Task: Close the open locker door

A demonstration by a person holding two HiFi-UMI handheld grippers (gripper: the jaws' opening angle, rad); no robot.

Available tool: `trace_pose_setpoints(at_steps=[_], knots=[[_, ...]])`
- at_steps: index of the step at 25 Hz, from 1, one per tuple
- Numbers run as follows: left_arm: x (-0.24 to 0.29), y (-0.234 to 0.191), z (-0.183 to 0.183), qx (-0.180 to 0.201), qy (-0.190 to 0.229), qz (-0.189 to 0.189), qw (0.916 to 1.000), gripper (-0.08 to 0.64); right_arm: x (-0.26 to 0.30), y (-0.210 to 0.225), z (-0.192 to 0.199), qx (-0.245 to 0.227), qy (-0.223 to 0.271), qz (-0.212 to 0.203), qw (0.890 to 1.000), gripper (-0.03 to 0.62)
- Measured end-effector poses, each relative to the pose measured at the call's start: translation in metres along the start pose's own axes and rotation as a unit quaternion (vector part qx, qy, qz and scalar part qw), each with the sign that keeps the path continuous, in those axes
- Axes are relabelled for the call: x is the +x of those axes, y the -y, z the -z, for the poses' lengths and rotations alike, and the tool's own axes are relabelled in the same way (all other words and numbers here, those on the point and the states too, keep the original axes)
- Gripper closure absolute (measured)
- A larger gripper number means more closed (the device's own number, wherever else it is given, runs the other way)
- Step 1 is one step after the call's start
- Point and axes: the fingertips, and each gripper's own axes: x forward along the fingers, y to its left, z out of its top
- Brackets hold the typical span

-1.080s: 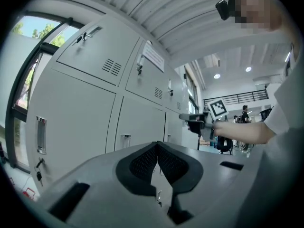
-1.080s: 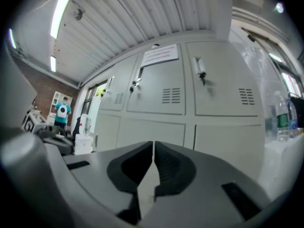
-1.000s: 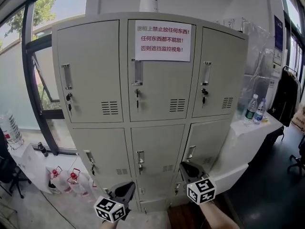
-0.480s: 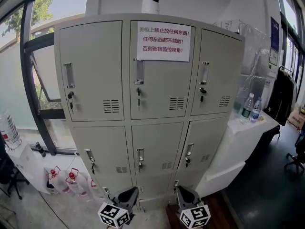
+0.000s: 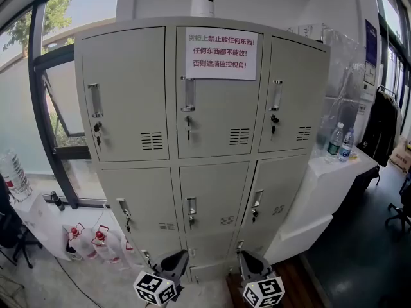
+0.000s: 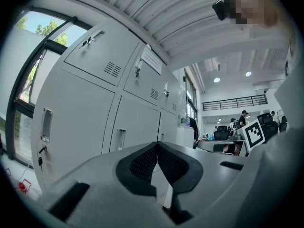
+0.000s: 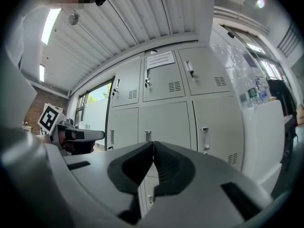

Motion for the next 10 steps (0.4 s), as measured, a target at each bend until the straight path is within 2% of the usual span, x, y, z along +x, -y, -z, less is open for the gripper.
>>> trace_pose_setpoints(at_steps=[10], knots=[[0.0023,0.0008,-0.0034,0.002,0.000,0.001,1.0000,0.552,0.0008,-0.0008,-0.0017,0.002,0.001,-0.003,1.000,0.580]])
